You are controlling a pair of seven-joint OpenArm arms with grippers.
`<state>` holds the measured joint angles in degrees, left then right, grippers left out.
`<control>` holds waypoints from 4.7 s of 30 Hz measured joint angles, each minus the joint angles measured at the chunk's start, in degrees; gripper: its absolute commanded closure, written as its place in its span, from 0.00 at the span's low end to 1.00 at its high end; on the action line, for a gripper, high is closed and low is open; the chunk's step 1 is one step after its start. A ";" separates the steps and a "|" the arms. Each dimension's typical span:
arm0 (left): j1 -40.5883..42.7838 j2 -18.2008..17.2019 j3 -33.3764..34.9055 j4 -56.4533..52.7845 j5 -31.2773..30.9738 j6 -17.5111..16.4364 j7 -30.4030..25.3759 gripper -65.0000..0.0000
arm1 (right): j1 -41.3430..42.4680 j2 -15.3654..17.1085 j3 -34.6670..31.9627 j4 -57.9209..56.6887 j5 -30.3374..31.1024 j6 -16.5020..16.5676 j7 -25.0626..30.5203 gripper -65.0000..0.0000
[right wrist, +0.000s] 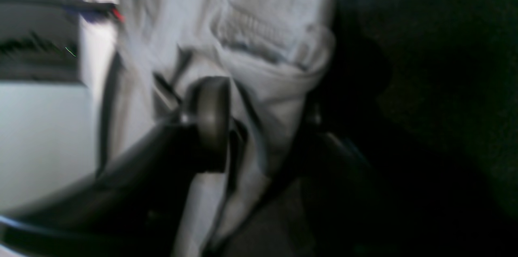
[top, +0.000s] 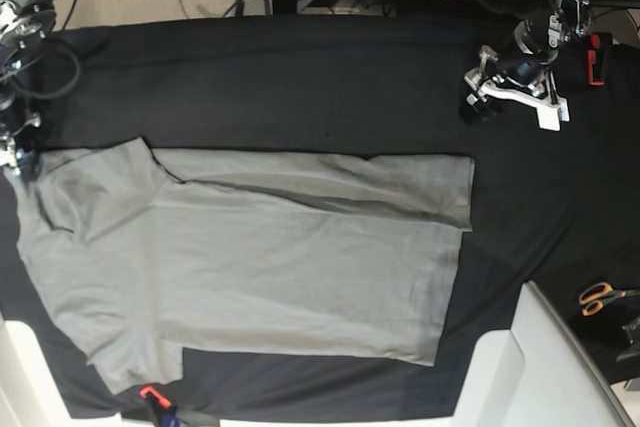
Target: Fold the T-shirt properly
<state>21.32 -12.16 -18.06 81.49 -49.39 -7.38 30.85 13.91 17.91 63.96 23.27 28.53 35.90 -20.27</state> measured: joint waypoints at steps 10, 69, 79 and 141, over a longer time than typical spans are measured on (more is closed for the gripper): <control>-7.23 4.00 -0.50 -7.43 -0.39 -0.63 -1.57 0.41 | -0.48 0.15 -5.09 0.02 0.13 -0.31 0.63 1.00; -12.26 4.92 -0.46 -5.33 0.04 0.26 4.72 1.00 | -5.70 -3.23 -4.98 20.81 -0.26 -0.94 -15.34 1.00; -6.91 2.73 -0.26 -1.51 -0.13 0.04 5.03 1.00 | -8.07 -3.32 -5.16 24.00 -0.26 -0.92 -15.80 1.00; 11.21 3.13 -7.89 1.16 -1.75 -1.77 4.31 0.57 | -18.43 -4.63 -5.09 32.39 -0.24 -0.96 -21.42 0.60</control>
<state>32.53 -9.04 -25.96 82.65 -51.13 -9.15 35.16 -4.51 13.28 58.87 55.66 28.29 34.94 -41.69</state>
